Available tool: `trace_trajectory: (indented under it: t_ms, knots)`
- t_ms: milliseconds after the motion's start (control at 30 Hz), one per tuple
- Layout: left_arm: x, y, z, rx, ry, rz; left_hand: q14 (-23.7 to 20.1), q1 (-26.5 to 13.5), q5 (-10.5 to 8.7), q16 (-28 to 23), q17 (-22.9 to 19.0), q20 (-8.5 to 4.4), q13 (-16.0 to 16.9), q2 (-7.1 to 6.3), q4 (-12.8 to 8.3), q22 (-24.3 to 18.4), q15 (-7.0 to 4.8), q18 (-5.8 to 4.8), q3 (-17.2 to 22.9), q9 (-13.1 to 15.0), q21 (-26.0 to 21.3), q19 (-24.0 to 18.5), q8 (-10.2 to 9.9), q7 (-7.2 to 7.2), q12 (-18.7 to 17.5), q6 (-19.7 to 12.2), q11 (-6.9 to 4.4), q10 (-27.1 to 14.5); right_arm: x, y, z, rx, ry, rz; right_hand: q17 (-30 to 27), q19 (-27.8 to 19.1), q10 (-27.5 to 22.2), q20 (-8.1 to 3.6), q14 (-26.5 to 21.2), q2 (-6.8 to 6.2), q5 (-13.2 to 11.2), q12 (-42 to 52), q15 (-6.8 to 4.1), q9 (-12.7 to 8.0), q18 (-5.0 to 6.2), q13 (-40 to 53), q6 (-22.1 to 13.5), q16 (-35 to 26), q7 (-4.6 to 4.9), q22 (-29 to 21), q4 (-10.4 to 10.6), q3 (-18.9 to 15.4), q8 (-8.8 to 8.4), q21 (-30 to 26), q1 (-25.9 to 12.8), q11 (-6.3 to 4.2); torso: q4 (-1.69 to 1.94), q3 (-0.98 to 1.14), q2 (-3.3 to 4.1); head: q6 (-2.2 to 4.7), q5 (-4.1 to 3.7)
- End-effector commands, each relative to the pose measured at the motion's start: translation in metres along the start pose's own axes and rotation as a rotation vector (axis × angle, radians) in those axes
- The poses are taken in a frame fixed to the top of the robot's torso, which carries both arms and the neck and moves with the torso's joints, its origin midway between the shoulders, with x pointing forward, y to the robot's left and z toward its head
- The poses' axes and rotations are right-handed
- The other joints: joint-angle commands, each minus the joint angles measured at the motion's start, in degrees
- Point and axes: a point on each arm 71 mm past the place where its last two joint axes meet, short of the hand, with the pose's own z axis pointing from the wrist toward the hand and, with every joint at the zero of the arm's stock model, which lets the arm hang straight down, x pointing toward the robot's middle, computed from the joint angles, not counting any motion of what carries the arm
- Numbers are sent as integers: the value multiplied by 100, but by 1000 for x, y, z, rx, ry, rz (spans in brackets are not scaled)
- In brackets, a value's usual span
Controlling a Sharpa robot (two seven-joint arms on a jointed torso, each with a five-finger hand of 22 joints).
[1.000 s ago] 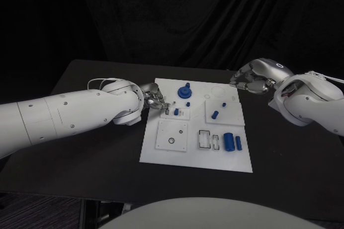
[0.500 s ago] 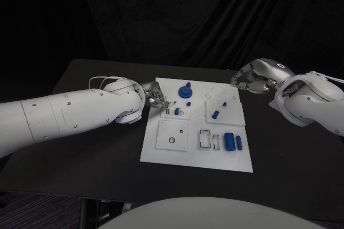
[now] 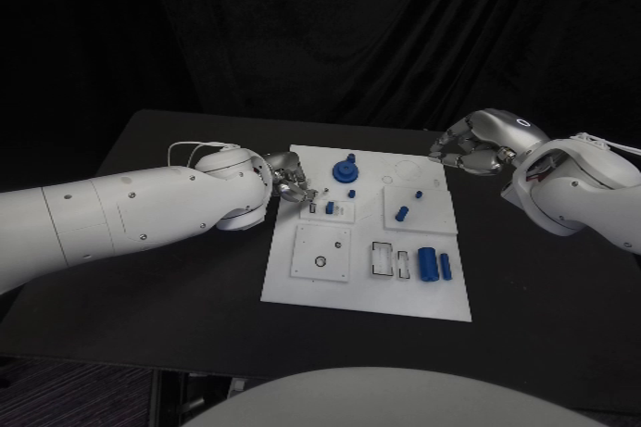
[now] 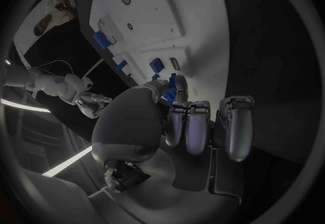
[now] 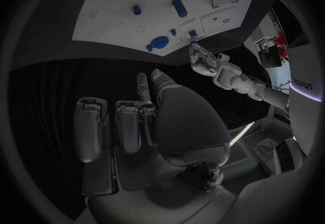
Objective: Assemble the parts on the task board
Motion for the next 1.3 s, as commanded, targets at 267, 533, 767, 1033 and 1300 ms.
trace_trajectory:
  t_ms: [267,533,767,1033,1300]
  knots:
    - [4,-1,1,3,30,27,595,-81,-29,15,1510,-30,1506,21,16,1343,-19,-43,46,9,18,356,24,1,-25,39,-32,599,1,-1,-1,14,2,0,988,390,607,25,504,45,31,15,35,10,25,1510,50,-20,-1,1358,-44,-7,-30,-37,29,52,1,7,-4,0,19]
    - [6,-1,1,6,34,25,595,-83,-29,15,1510,-31,1506,21,17,1343,-19,-43,47,9,19,356,24,1,-25,40,-32,599,1,-1,-1,13,1,0,981,387,607,25,502,47,31,15,35,10,27,1510,50,-24,-2,1355,-46,-6,-31,-43,30,53,1,6,-2,0,19]
    - [8,-1,1,10,31,20,595,-92,-31,15,1510,-31,1506,22,21,1338,-19,-39,50,10,2,348,25,0,-25,42,-32,599,1,-1,-1,13,1,0,975,383,607,25,501,50,31,15,35,10,29,1510,50,-26,-2,1353,-49,-4,-32,-51,32,55,-2,10,-2,0,34]
    - [11,0,1,12,33,17,595,-97,-30,15,1510,-32,1506,24,22,1336,-20,-38,54,10,-4,345,25,-1,-25,43,-33,599,1,-1,-1,13,1,0,975,383,607,25,501,50,31,15,35,10,29,1510,50,-26,-2,1353,-49,-4,-32,-51,32,55,3,5,-2,0,17]
    - [12,0,1,14,34,16,595,-97,-30,15,1510,-32,1506,24,22,1336,-20,-38,54,10,-4,345,25,-1,-25,43,-33,599,1,-1,-1,13,2,0,968,380,607,25,500,52,32,15,35,10,30,1510,51,-30,-3,1351,-55,-2,-34,-56,36,57,3,1,-3,0,29]
